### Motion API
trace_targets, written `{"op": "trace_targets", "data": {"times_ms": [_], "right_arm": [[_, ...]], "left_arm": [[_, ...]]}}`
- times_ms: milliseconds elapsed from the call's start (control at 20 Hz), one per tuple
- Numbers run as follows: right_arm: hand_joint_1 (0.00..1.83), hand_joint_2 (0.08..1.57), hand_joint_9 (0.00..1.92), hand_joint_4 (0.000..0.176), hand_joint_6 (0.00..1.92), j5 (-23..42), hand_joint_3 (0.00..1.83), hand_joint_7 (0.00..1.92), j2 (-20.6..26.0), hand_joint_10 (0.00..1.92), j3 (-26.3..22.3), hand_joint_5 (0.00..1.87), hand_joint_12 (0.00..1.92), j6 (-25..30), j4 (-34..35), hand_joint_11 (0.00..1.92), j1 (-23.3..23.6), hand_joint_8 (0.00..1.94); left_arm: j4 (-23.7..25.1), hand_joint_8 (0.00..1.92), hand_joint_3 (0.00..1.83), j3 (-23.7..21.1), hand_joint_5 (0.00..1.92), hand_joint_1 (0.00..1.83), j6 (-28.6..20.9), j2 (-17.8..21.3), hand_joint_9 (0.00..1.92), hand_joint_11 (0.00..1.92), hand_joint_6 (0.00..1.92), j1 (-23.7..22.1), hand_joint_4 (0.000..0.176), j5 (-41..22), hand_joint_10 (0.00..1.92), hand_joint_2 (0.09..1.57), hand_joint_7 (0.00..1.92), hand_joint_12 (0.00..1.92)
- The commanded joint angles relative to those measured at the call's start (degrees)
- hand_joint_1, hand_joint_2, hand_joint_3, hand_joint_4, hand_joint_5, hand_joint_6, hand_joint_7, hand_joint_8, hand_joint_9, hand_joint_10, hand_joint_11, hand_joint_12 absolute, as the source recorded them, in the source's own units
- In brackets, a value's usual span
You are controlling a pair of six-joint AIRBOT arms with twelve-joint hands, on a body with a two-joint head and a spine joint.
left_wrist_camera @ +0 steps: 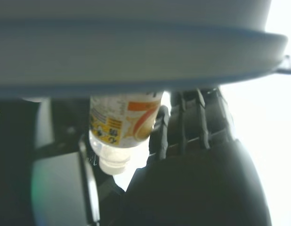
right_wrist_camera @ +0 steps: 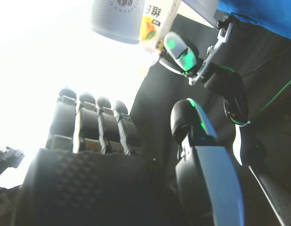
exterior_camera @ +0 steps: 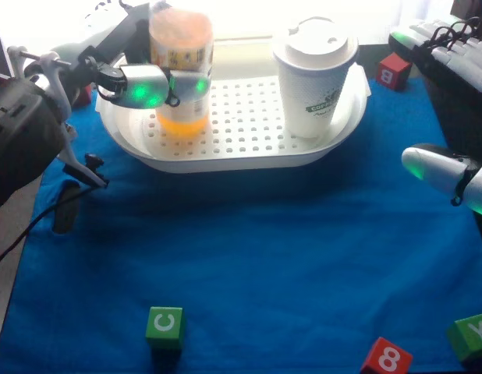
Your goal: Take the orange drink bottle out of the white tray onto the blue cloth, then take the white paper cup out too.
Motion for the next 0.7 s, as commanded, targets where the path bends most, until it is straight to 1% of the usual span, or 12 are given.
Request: {"op": "trace_targets", "data": {"times_ms": [0, 50, 100, 150, 200, 250, 350, 450, 500, 550, 600, 650], "right_arm": [[0.38, 1.36, 0.00, 0.000, 0.00, 7.0, 0.00, 0.00, 0.0, 0.00, 0.2, 0.00, 0.00, 0.3, -0.4, 0.00, 0.2, 0.00], [0.39, 1.36, 0.00, 0.000, 0.00, 7.0, 0.00, 0.00, -0.1, 0.00, 0.2, 0.00, 0.00, 0.3, -0.4, 0.00, 0.2, 0.00], [0.39, 1.36, 0.00, 0.000, 0.00, 7.0, 0.00, 0.00, -0.1, 0.00, 0.2, 0.00, 0.00, 0.3, -0.4, 0.00, 0.2, 0.00], [0.39, 1.37, 0.00, 0.000, 0.00, 7.0, 0.00, 0.00, -0.1, 0.00, 0.2, 0.00, 0.00, 0.3, -0.4, 0.00, 0.2, 0.00], [0.41, 1.36, 0.00, 0.000, 0.00, 7.0, 0.00, 0.00, -0.1, 0.00, 0.2, 0.00, 0.00, 0.3, -0.4, 0.00, 0.2, 0.00], [0.45, 1.36, 0.00, 0.000, 0.00, 7.0, 0.00, 0.00, -0.1, 0.00, 0.2, 0.00, 0.00, 0.3, -0.4, 0.00, 0.2, 0.00], [0.50, 1.37, 0.00, 0.000, 0.00, 7.0, 0.00, 0.00, -0.1, 0.00, 0.2, 0.00, 0.00, 0.3, -0.4, 0.00, 0.2, 0.00], [0.51, 1.37, 0.00, 0.000, 0.00, 7.0, 0.00, 0.00, -0.1, 0.00, 0.2, 0.00, 0.00, 0.3, -0.4, 0.00, 0.2, 0.00], [0.51, 1.37, 0.00, 0.000, 0.00, 7.0, 0.00, 0.00, -0.1, 0.00, 0.2, 0.00, 0.00, 0.3, -0.4, 0.00, 0.2, 0.00], [0.51, 1.36, 0.00, 0.000, 0.00, 7.0, 0.00, 0.00, -0.1, 0.00, 0.2, 0.00, 0.00, 0.3, -0.4, 0.00, 0.2, 0.00], [0.52, 1.36, 0.00, 0.000, 0.00, 7.0, 0.00, 0.00, -0.1, 0.00, 0.2, 0.00, 0.00, 0.3, -0.4, 0.00, 0.2, 0.00], [0.54, 1.36, 0.00, 0.000, 0.00, 7.0, 0.00, 0.00, -0.1, 0.00, 0.2, 0.00, 0.00, 0.3, -0.4, 0.00, 0.2, 0.00]], "left_arm": [[0.8, 1.56, 0.00, -0.4, 0.67, 0.96, -0.7, 0.3, 0.39, 0.46, 1.44, -0.6, 0.033, -7.9, 1.75, 1.28, 0.40, 1.92], [1.1, 1.35, 0.00, -0.8, 0.68, 0.91, -0.7, 0.7, 0.35, 0.36, 1.46, -0.6, 0.083, -8.7, 1.53, 1.28, 0.38, 1.86], [1.3, 1.35, 0.00, -1.2, 0.68, 0.91, -0.7, 0.9, 0.35, 0.36, 1.46, -0.6, 0.083, -9.3, 1.53, 1.28, 0.38, 1.86], [1.6, 1.27, 0.00, -1.7, 0.72, 0.96, -0.7, 1.3, 0.45, 0.47, 1.40, -0.6, 0.038, -10.2, 1.48, 1.26, 0.48, 1.82], [2.1, 1.49, 0.00, -2.3, 0.70, 1.07, -0.8, 1.8, 0.50, 0.50, 1.42, -0.6, 0.033, -11.4, 1.52, 1.28, 0.60, 1.86], [2.7, 1.54, 0.00, -3.1, 0.70, 1.09, -0.9, 2.5, 0.47, 0.48, 1.42, -0.6, 0.031, -12.8, 1.52, 1.29, 0.61, 1.86], [4.4, 1.56, 0.00, -5.6, 0.69, 1.14, -1.1, 4.6, 0.62, 0.64, 1.30, -0.7, 0.000, -17.5, 1.66, 1.27, 0.73, 1.92], [6.4, 1.60, 0.00, -8.9, 0.68, 1.10, -1.1, 7.5, 0.43, 0.39, 1.37, -0.7, 0.005, -23.5, 1.59, 1.29, 0.65, 1.92], [7.3, 1.37, 0.00, -10.1, 0.69, 0.95, -1.2, 8.6, 0.40, 0.33, 1.41, -0.7, 0.090, -26.0, 1.54, 1.27, 0.49, 1.92], [8.9, 1.20, 0.00, -11.7, 0.66, 0.89, -1.6, 10.0, 0.44, 0.34, 1.46, -0.6, 0.121, -29.3, 1.43, 1.28, 0.48, 1.89], [11.1, 1.17, 0.00, -13.4, 0.46, 0.86, -2.9, 11.4, 0.52, 0.42, 1.09, 0.0, 0.002, -32.5, 1.43, 1.21, 0.52, 1.84], [11.9, 1.31, 0.00, -14.3, 0.45, 1.20, -3.6, 12.1, 0.67, 0.56, 0.92, 0.8, 0.000, -34.4, 1.51, 1.21, 0.73, 1.87]]}}
